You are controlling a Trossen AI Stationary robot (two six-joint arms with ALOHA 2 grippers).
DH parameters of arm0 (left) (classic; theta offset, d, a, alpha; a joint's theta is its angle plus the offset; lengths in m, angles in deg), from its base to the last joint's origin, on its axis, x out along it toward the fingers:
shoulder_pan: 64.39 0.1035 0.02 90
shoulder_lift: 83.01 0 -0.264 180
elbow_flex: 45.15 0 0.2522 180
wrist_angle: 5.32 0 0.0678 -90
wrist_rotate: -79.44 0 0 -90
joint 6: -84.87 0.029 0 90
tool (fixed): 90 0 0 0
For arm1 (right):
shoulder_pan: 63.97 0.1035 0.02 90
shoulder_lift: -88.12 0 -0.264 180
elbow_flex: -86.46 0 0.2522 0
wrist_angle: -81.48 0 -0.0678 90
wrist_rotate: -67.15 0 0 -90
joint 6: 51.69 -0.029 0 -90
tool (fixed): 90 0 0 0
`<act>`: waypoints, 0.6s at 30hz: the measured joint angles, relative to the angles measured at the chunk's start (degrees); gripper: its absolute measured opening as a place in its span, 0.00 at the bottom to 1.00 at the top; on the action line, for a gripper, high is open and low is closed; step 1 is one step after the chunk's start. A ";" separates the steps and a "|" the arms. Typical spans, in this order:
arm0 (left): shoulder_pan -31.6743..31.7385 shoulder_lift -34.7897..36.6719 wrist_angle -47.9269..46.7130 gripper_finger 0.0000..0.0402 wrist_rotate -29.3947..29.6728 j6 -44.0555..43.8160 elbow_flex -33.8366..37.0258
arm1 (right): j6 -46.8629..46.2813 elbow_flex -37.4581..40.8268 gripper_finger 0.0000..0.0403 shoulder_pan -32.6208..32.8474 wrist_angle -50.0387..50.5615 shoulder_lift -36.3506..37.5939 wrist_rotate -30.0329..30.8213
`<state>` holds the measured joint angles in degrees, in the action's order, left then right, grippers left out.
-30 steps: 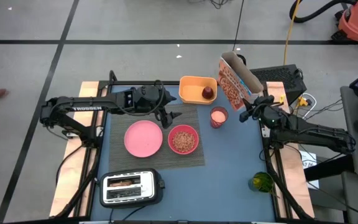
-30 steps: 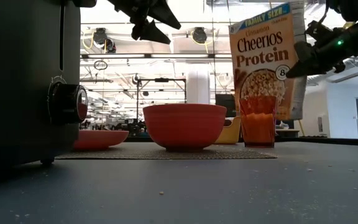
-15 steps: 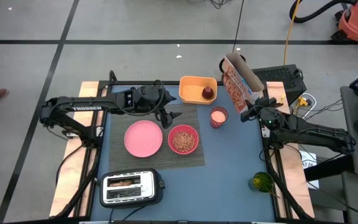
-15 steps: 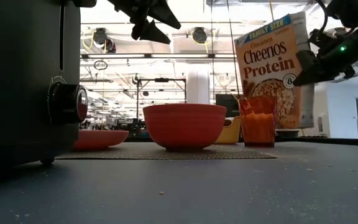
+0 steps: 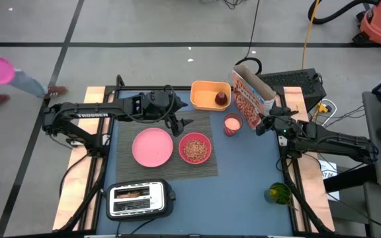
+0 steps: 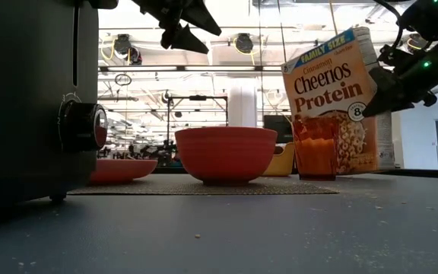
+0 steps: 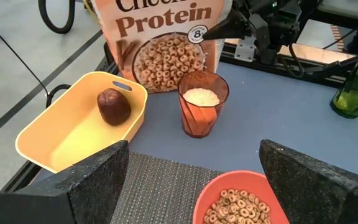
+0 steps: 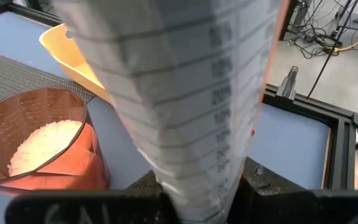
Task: Arrange a breakfast setting
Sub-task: Pour the cereal into the dark pink bowl
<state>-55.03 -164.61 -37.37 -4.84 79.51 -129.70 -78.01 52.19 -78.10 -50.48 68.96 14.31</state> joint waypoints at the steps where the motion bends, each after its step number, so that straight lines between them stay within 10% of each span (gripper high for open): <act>1: 0.00 0.00 0.00 0.91 0.00 -0.02 0.00 | -0.03 0.00 0.15 0.00 0.02 0.00 0.00; 18: 0.00 0.00 0.00 0.91 0.00 0.00 0.00 | -1.56 0.00 0.49 -0.02 0.38 -0.02 0.20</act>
<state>-55.03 -164.61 -37.37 -4.84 79.51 -129.70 -79.57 52.19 -78.12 -50.09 68.94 14.51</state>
